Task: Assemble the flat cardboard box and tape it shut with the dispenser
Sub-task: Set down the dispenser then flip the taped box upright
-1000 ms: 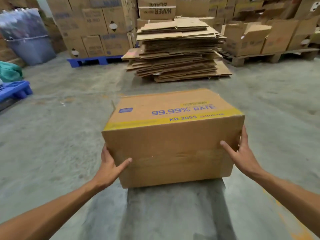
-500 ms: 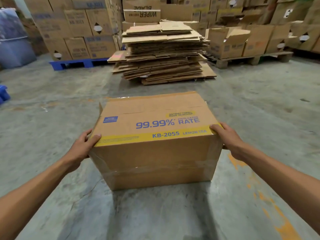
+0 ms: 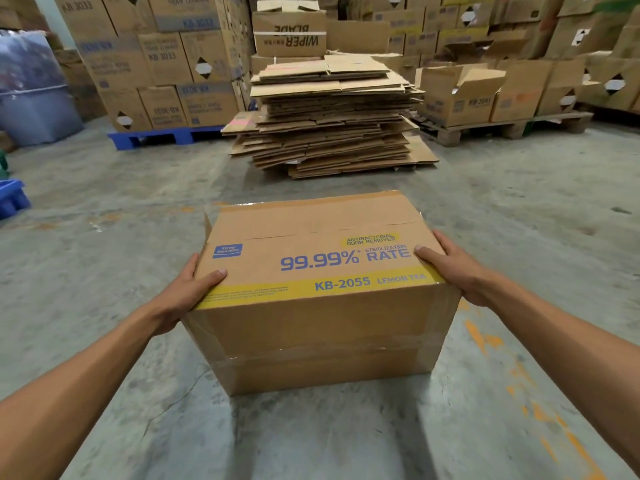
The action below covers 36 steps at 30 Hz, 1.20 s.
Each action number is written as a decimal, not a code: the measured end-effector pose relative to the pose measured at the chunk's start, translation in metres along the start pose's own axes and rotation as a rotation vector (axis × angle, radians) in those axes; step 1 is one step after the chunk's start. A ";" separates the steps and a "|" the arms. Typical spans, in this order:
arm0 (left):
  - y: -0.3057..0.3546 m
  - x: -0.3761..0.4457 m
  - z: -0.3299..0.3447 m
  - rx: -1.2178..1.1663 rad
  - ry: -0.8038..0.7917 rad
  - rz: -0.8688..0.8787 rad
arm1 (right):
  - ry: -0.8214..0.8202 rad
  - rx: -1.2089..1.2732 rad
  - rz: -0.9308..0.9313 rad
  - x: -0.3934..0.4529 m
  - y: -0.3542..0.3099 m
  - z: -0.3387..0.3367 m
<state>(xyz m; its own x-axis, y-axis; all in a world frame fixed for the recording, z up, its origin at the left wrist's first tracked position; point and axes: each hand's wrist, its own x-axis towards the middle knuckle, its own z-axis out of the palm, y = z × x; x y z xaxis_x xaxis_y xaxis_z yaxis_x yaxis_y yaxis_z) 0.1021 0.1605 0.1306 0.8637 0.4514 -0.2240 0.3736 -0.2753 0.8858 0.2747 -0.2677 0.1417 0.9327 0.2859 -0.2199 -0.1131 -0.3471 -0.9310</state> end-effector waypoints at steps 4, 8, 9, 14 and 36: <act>-0.009 -0.010 -0.007 -0.013 -0.039 0.053 | -0.021 0.042 -0.045 -0.007 0.005 -0.002; -0.014 -0.033 0.002 -0.080 0.002 0.139 | -0.041 0.045 -0.010 -0.016 0.012 -0.011; -0.015 -0.038 0.006 -0.108 0.020 0.158 | -0.052 0.058 0.000 -0.019 0.013 -0.012; -0.018 -0.053 0.012 -0.271 0.074 0.129 | -0.043 0.113 -0.014 -0.029 0.017 -0.007; -0.087 -0.062 0.035 -0.129 0.151 0.202 | -0.010 -0.163 -0.349 -0.051 0.100 0.027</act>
<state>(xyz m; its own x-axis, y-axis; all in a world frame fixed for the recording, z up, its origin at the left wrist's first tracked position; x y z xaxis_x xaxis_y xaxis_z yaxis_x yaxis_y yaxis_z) 0.0281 0.1269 0.0536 0.8524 0.5226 0.0173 0.1440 -0.2665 0.9530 0.2067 -0.2922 0.0520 0.9018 0.4208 0.0987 0.2678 -0.3646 -0.8918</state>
